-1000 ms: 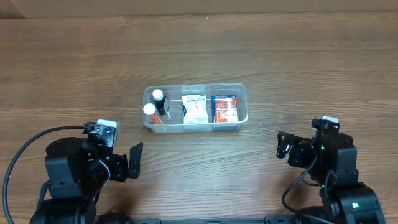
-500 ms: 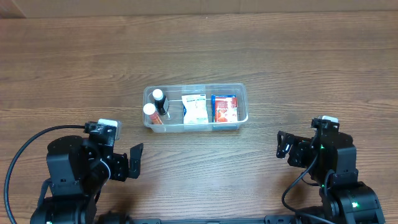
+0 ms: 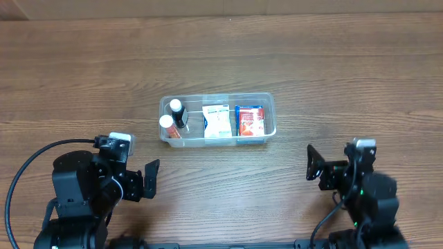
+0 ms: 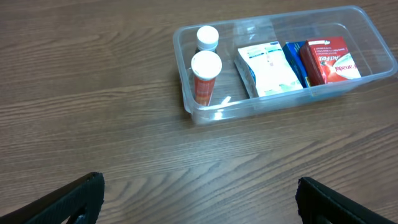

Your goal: Pack container

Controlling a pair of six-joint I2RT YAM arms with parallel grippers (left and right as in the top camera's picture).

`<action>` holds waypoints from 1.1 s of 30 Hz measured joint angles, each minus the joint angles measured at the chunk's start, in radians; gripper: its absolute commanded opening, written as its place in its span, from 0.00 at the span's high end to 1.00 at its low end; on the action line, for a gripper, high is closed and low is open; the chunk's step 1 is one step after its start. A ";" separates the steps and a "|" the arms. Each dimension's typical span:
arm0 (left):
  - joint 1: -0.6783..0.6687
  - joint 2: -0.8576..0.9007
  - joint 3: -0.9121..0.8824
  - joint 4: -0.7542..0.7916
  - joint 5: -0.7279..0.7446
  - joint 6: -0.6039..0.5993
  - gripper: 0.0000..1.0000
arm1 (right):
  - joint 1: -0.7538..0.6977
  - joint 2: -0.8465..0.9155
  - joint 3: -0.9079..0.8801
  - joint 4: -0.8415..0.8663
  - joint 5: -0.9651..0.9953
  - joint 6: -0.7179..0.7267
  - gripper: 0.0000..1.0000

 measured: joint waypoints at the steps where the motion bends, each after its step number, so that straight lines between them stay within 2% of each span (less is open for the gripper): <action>1: 0.000 0.000 0.000 0.000 0.000 0.000 0.00 | 0.000 -0.049 -0.047 0.032 -0.003 -0.008 0.00; 6: 0.000 0.000 0.000 0.001 0.000 0.000 0.00 | 0.000 -0.266 -0.245 0.218 -0.007 -0.029 0.00; 11: 0.000 0.000 0.000 0.000 0.000 0.000 0.00 | 0.000 -0.290 -0.367 0.475 -0.015 -0.066 0.00; 17: 0.000 0.000 0.000 0.000 0.000 0.000 0.00 | -0.002 -0.290 -0.383 0.486 -0.022 -0.167 0.00; 33: 0.000 0.000 0.000 0.000 0.000 0.000 0.00 | -0.002 -0.290 -0.383 0.484 -0.022 -0.178 0.00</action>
